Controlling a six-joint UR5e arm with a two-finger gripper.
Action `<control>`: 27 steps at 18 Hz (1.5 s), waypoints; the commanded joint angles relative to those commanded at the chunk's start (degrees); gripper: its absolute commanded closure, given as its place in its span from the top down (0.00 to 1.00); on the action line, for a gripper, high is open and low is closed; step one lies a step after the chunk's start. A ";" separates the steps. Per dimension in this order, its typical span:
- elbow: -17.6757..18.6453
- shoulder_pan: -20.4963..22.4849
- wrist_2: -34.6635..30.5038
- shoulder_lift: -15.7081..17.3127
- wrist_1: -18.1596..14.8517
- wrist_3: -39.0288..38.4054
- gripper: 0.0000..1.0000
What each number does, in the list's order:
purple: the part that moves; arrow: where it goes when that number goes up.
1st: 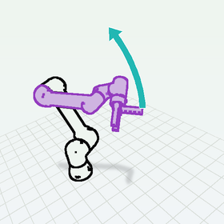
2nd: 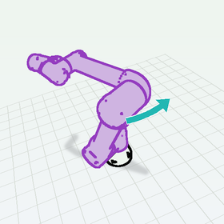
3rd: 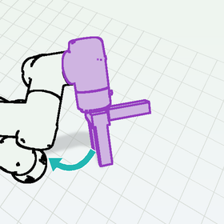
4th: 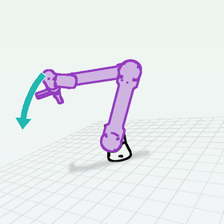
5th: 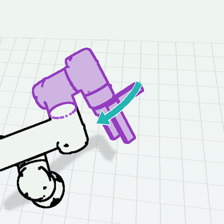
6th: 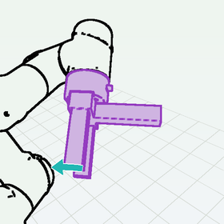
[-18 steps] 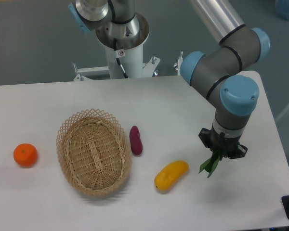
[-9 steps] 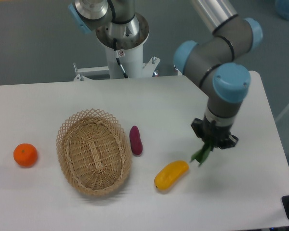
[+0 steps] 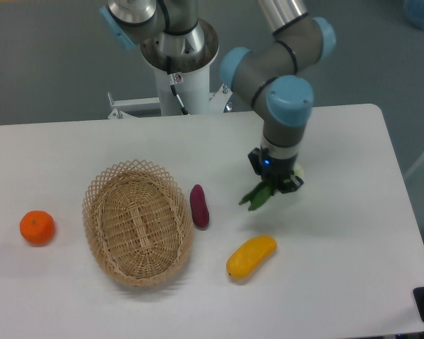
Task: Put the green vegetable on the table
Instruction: 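Carry the held bok choy toward the purple sweet potato and lower it, then open the gripper to release the bok choy onto the table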
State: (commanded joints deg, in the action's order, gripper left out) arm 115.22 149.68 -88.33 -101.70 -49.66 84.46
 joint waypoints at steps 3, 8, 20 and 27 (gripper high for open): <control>2.11 -0.88 -0.53 1.32 0.00 0.17 0.28; 6.07 -0.97 -0.62 2.73 0.09 4.74 0.35; 5.20 -1.41 -0.70 2.38 0.09 3.87 1.00; -7.00 -0.97 -0.88 0.37 -1.05 3.87 1.00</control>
State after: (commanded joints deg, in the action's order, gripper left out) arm 108.21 148.71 -89.21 -101.33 -50.71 88.33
